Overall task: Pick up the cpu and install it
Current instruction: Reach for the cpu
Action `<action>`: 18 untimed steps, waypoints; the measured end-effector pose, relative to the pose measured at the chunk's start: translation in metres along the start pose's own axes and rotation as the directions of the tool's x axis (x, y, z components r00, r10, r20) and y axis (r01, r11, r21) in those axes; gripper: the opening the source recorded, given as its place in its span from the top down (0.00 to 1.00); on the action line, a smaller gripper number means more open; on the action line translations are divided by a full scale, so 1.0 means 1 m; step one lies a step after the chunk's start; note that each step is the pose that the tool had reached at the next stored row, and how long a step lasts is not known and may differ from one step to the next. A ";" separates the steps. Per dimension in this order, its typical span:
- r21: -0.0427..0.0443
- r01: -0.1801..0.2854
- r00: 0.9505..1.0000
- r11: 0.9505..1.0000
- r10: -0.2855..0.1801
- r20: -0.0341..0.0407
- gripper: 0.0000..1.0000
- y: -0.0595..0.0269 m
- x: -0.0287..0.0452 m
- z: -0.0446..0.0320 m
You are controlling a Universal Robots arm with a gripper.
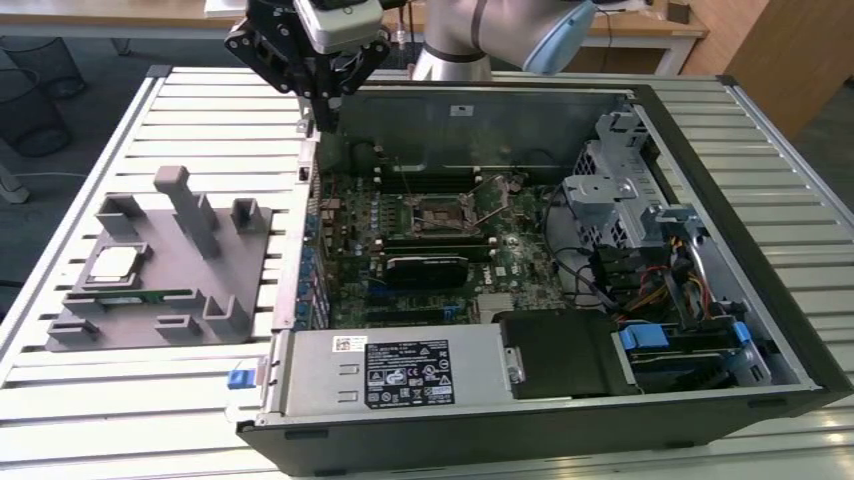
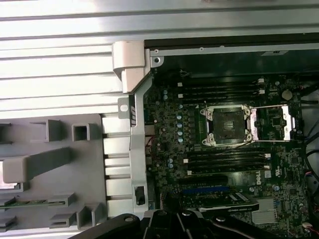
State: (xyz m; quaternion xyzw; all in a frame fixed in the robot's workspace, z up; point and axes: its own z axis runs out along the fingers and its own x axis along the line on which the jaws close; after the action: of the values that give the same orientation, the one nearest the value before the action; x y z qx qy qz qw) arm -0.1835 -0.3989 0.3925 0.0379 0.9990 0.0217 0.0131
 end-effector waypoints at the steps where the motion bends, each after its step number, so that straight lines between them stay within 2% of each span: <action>1: 0.000 0.000 1.000 1.000 0.000 0.000 0.89 -0.0001 0.0015 0.0000; 18: 0.000 0.000 1.000 1.000 0.000 0.000 0.89 -0.0018 0.0231 0.0004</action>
State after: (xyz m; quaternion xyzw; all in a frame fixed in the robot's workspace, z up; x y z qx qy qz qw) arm -0.2066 -0.3989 0.3915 0.0379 0.9990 0.0217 0.0131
